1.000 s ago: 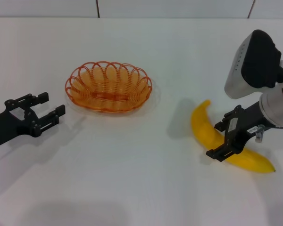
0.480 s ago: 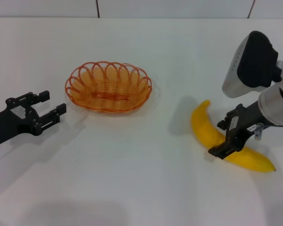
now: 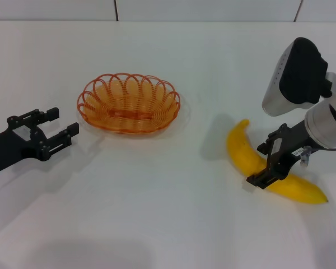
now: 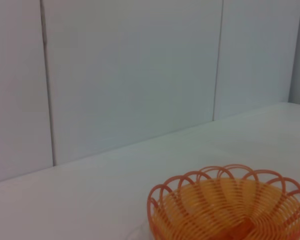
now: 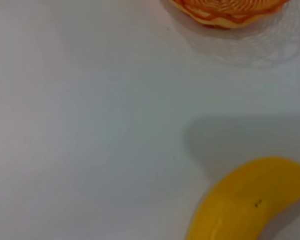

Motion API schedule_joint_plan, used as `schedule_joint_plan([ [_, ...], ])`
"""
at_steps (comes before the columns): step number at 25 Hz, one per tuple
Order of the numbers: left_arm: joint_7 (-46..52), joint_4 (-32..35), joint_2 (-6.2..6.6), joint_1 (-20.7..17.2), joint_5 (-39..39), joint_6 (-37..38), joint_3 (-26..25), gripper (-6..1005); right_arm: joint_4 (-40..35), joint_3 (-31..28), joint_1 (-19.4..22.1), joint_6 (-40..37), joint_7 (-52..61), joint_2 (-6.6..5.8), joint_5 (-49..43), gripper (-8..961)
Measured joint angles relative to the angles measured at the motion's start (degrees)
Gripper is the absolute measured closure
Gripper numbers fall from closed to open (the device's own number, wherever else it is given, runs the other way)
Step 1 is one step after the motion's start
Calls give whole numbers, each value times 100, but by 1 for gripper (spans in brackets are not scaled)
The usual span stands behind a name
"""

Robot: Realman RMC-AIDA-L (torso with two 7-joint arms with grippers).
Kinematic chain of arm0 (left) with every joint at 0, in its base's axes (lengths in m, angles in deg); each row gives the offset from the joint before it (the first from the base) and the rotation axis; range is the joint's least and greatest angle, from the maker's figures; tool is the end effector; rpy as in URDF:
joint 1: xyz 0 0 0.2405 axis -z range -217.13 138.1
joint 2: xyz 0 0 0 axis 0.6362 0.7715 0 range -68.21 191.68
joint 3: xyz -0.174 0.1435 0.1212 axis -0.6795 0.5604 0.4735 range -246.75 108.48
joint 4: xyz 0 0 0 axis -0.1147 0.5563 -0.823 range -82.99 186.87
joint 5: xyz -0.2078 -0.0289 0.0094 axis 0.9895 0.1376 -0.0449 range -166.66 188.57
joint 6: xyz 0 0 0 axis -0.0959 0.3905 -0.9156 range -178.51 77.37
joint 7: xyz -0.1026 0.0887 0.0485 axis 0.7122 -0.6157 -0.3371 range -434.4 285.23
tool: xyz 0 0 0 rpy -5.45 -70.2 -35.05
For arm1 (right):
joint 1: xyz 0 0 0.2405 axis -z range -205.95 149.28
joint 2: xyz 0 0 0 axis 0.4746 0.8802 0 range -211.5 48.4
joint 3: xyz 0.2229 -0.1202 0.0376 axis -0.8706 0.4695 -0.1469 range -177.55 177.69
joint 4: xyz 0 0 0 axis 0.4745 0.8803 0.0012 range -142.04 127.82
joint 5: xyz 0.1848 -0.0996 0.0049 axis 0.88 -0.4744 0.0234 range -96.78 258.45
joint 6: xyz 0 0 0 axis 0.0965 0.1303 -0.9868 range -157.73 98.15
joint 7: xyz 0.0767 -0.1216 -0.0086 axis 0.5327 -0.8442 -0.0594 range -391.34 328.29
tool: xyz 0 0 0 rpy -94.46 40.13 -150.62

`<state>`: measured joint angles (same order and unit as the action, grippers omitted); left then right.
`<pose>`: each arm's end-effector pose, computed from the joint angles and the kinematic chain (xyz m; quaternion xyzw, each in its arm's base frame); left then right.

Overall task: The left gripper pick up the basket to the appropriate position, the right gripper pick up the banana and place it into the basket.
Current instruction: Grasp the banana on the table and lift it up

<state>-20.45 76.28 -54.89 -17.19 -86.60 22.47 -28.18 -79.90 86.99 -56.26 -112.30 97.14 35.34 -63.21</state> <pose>-0.3371 0.3118 -0.0017 -0.8961 -0.2098 -0.2239 0.3207 0.2243 0.3323 -0.0217 -0.9496 0.2056 -0.2050 0.1180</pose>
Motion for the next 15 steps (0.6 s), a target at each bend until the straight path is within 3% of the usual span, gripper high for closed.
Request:
schedule_joint_plan([
  [14, 0, 0, -9, 9, 0, 0, 0, 383, 71, -29, -30, 86, -42, 1, 62, 150],
  [15, -1, 0, -9, 9, 0, 0, 1, 383, 70, -31, -30, 86, -54, 1, 65, 200],
])
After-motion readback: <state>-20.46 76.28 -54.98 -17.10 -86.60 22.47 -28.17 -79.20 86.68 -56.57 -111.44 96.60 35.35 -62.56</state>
